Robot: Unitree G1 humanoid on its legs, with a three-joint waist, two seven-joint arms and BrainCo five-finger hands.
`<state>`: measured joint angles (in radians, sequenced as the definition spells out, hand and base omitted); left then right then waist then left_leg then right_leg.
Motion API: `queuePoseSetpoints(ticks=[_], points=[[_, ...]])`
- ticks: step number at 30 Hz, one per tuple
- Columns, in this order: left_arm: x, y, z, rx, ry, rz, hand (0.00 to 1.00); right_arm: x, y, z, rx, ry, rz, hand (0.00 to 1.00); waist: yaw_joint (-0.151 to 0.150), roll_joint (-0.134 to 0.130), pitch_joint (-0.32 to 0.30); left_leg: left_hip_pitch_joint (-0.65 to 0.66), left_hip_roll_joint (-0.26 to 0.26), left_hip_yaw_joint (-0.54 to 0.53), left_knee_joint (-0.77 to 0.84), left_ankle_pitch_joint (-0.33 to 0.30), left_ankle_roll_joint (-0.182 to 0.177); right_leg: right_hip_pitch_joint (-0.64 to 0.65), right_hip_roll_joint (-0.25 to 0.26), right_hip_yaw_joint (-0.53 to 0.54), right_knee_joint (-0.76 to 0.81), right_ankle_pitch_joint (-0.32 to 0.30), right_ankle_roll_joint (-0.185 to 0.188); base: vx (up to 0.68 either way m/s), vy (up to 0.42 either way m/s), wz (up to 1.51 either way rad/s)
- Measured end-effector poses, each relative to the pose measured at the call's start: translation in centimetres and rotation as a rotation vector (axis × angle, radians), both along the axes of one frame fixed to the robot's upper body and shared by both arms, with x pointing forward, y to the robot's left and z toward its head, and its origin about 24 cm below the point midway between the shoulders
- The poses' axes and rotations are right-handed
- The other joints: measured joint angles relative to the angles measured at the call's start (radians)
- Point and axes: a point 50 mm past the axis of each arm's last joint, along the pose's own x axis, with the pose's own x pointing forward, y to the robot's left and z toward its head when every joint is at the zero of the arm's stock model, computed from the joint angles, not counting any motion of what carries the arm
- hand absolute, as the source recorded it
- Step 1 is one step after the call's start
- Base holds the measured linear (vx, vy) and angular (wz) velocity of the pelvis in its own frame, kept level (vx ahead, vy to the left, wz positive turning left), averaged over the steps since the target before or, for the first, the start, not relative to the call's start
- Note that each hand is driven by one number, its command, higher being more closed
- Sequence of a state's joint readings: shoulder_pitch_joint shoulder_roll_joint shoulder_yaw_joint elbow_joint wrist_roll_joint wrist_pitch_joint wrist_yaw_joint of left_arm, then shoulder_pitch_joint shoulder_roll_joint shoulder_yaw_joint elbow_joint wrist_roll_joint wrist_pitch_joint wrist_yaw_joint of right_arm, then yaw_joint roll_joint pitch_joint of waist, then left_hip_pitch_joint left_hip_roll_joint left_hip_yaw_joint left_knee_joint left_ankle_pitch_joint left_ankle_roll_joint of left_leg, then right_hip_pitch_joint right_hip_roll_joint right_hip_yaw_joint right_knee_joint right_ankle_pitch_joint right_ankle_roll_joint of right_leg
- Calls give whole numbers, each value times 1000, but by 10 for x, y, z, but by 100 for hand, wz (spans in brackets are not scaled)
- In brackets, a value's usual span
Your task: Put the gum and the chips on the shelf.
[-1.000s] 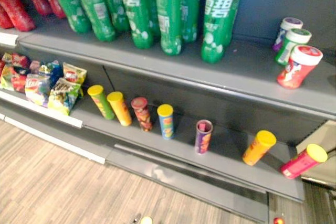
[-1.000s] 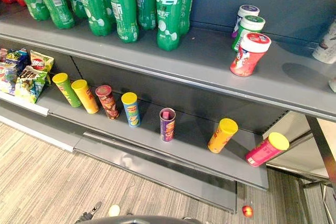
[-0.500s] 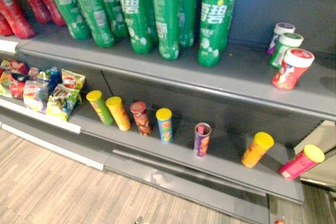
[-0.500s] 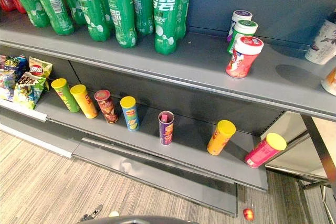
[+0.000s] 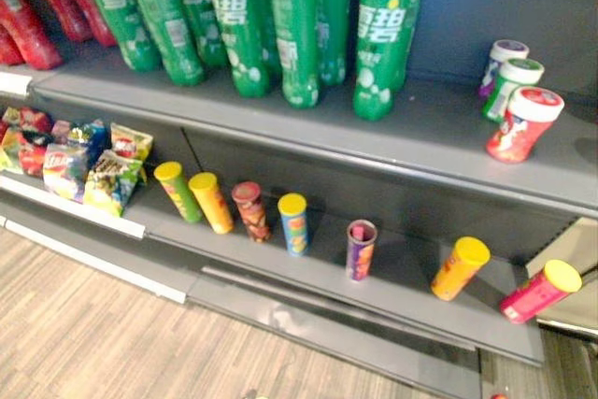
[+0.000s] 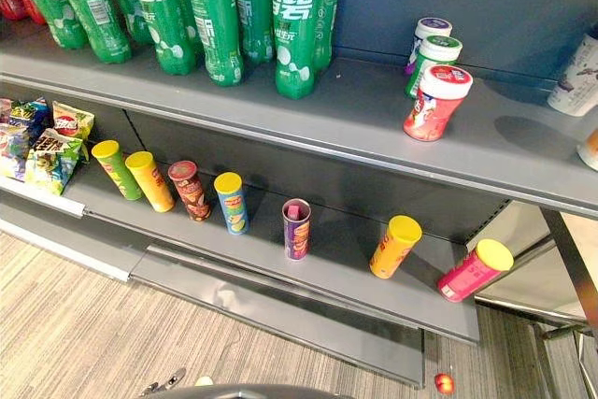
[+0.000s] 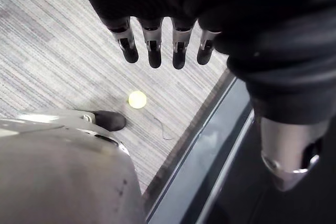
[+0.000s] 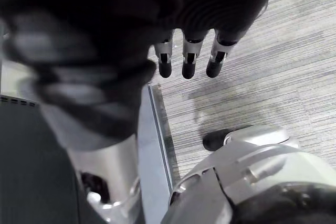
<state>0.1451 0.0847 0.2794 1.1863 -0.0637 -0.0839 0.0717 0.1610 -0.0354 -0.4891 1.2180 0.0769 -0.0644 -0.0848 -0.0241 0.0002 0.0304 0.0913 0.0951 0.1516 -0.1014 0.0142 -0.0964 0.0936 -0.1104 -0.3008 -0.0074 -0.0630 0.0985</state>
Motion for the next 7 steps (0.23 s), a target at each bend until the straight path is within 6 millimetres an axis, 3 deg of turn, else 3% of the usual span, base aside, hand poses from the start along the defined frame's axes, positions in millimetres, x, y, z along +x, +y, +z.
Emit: queuePoseSetpoints(ticks=[7], points=[[0, 0, 0, 0, 0, -7, 0, 2, 0, 0, -2, 0, 27, 0, 0, 1, 0, 0, 1, 1, 0, -1, -1, 0, 0, 2, -5, 1, 2, 0, 0, 0]])
